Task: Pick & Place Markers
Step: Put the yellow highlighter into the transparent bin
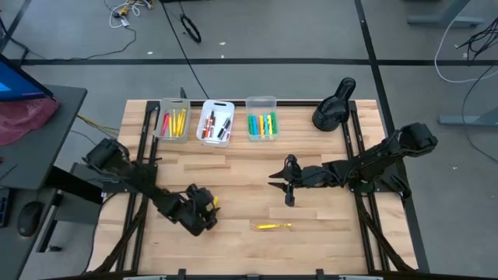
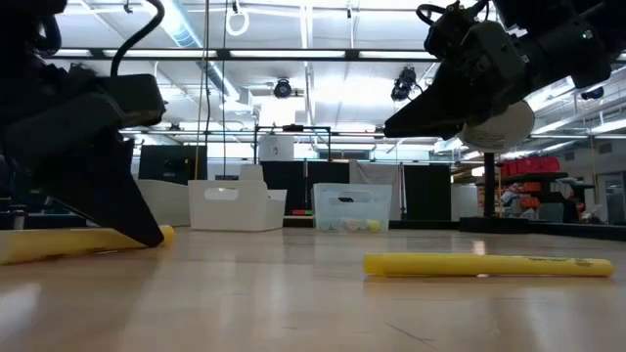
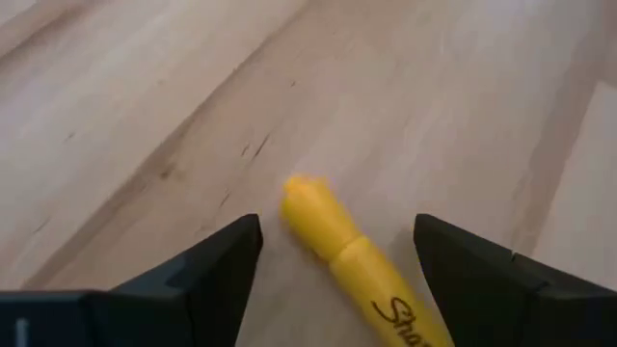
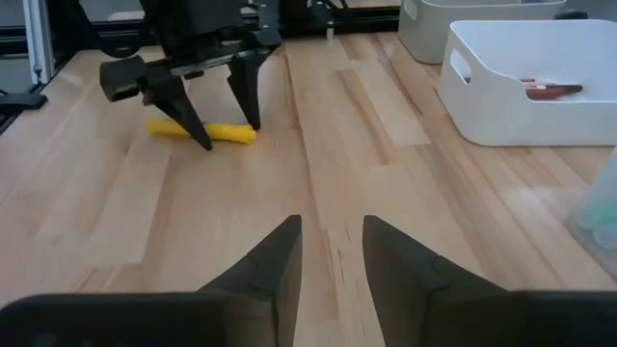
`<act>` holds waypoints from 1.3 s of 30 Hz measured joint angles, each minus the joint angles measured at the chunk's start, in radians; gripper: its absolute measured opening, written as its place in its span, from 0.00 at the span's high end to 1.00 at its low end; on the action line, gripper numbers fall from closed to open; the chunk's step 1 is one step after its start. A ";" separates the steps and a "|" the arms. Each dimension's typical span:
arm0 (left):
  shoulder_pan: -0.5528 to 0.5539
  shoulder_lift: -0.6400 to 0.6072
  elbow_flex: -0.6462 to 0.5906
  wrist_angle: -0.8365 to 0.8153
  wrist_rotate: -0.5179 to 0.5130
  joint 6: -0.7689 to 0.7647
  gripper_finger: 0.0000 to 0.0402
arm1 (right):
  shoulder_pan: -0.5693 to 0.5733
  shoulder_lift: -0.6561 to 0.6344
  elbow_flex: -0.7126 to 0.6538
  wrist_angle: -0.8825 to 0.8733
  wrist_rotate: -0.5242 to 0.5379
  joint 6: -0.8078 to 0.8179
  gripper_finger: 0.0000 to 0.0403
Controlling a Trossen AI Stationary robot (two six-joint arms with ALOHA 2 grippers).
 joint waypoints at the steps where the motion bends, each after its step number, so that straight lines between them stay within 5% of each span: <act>1: 0.005 0.012 0.002 -0.002 -0.001 -0.007 0.29 | 0.000 0.000 0.000 0.000 0.000 0.000 0.72; 7: 0.013 0.045 0.007 -0.087 0.025 0.000 0.40 | 0.000 0.000 0.000 -0.004 0.000 0.004 0.72; 16: 0.021 0.035 0.008 -0.154 0.041 0.005 0.81 | 0.000 0.000 0.000 -0.004 0.000 0.006 0.72; 24: 0.044 0.029 -0.004 -0.080 -0.026 0.061 0.83 | 0.000 0.000 0.000 -0.004 0.000 0.006 0.72; 28: 0.136 0.011 -0.010 0.115 -0.062 0.261 0.83 | 0.000 0.000 0.000 0.001 0.001 0.000 0.72; 31: 0.222 0.005 -0.007 0.449 -0.054 0.522 0.83 | 0.000 0.000 0.000 0.011 0.001 -0.013 0.72; 35: 0.337 0.005 -0.004 0.951 0.225 0.873 0.83 | -0.003 0.000 0.000 0.036 0.000 -0.013 0.71; 39: 0.409 0.005 -0.004 1.302 0.387 0.999 0.83 | -0.002 0.019 0.000 0.133 -0.033 -0.030 0.66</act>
